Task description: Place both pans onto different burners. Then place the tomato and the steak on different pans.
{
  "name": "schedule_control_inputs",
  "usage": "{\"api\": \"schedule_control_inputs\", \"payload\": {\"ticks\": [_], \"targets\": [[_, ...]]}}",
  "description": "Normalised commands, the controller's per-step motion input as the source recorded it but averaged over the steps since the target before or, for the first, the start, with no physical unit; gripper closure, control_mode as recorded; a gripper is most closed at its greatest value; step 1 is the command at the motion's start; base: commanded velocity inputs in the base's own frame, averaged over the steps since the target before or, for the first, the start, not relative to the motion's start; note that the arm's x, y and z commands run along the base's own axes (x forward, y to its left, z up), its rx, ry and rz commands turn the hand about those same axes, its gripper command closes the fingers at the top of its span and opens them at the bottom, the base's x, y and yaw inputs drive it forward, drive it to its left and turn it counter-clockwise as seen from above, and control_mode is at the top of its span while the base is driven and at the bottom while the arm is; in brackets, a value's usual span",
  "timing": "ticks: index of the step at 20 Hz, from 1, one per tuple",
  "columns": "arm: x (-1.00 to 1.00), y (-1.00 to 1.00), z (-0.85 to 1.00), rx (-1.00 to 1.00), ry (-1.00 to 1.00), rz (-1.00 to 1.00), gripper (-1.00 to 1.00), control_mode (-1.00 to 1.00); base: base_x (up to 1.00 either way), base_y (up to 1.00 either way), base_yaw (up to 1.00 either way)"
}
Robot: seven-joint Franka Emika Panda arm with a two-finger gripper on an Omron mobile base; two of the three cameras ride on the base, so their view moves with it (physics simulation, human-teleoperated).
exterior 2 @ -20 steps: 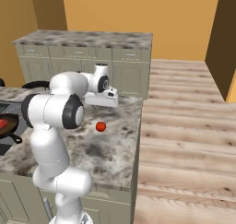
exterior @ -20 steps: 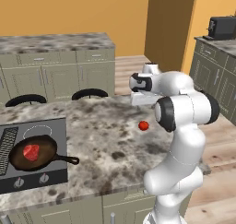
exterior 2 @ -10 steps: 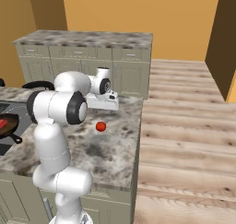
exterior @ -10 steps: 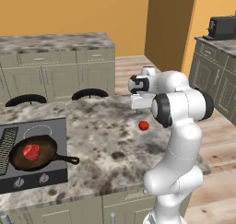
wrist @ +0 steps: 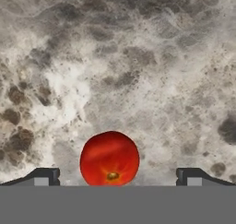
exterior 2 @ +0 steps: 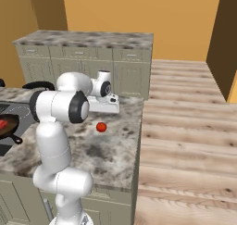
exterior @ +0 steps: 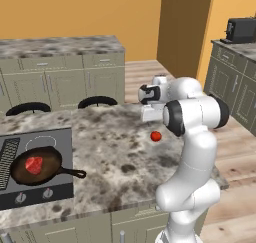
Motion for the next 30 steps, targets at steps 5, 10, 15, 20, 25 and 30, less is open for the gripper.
{"api": "schedule_control_inputs", "payload": {"ticks": [5,10,15,20,25,30], "targets": [[-0.1,0.0,-0.12,0.0,0.0,0.05,-1.0,-1.0,0.0,0.0,0.0],[-0.1,0.0,-0.12,0.0,0.0,0.04,-1.0,-1.0,0.0,0.0,0.0],[-0.04,0.05,-0.06,0.0,0.0,0.02,-1.0,-1.0,0.0,0.0,0.0],[0.0,0.06,0.0,0.0,0.0,0.0,-1.0,-1.0,0.0,0.0,0.0],[-0.08,0.03,-0.05,0.0,0.0,0.0,-1.0,-1.0,0.0,0.0,0.0],[-0.15,0.0,-0.12,0.0,0.0,0.0,-1.0,-1.0,0.0,0.0,0.0]]}}
